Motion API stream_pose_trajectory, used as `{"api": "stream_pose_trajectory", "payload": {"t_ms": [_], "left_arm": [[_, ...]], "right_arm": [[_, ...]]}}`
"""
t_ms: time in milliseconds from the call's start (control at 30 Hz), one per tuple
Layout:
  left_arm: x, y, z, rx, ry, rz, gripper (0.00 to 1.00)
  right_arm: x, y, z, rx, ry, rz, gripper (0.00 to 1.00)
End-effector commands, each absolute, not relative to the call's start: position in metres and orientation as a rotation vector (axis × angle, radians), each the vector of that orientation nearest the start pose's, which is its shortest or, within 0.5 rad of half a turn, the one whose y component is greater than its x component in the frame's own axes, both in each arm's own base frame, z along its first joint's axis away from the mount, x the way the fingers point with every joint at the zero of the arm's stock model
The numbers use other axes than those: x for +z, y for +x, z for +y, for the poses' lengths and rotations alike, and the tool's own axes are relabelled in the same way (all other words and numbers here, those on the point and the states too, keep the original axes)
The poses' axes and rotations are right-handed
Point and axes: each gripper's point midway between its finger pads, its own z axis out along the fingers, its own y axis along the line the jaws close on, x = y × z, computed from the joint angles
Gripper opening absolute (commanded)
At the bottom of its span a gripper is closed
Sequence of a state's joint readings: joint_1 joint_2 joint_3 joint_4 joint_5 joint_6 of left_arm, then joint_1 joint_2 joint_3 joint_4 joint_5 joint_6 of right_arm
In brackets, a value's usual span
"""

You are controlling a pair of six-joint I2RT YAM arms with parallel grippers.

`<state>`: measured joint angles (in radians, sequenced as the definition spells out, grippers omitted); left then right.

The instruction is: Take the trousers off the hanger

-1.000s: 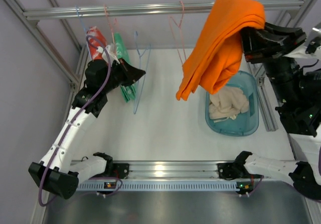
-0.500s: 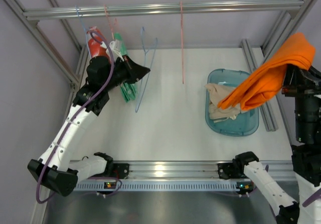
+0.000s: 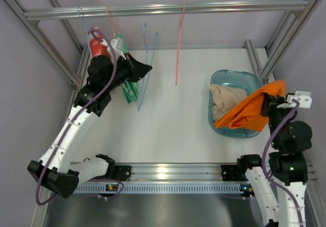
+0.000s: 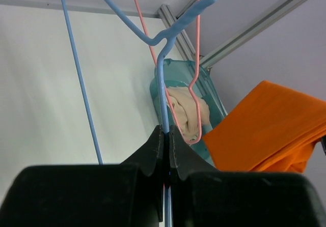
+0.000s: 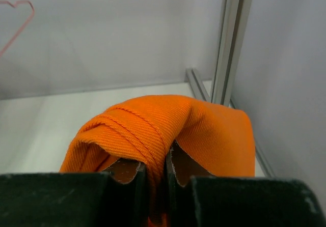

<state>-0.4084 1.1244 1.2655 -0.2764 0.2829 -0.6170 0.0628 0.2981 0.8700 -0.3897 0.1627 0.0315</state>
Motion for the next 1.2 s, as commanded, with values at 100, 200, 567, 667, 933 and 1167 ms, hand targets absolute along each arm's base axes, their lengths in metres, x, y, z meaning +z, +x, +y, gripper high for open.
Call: {"api": "stream_pose_trajectory", "payload": {"t_ms": [100,200,567,667,933,1167], "left_arm": [[0.427,0.306,-0.205,-0.948,0.099,1.623,0.00],[0.431,0.304,-0.205,-0.940,0.125,1.612,0.00],[0.452,0.302,-0.203,-0.923,0.156,1.558,0.00],[0.463,0.310,-0.206,-0.918,0.162,1.542,0.00],[0.493,0.332,-0.224,-0.949,0.159,1.510,0.00],[0.480,0.370,-0.241,-0.966,0.109,1.568,0.00]], "right_arm": [[0.371,0.241,-0.013,-0.007,0.145,1.352,0.00],[0.345,0.278,-0.003,0.040,0.137,1.424,0.00],[0.275,0.384,0.026,0.164,0.112,1.698,0.15],[0.249,0.397,0.033,0.207,0.124,1.813,0.39],[0.266,0.387,0.035,0.223,0.117,1.822,0.99],[0.318,0.361,0.033,0.226,0.113,1.731,0.99]]}}
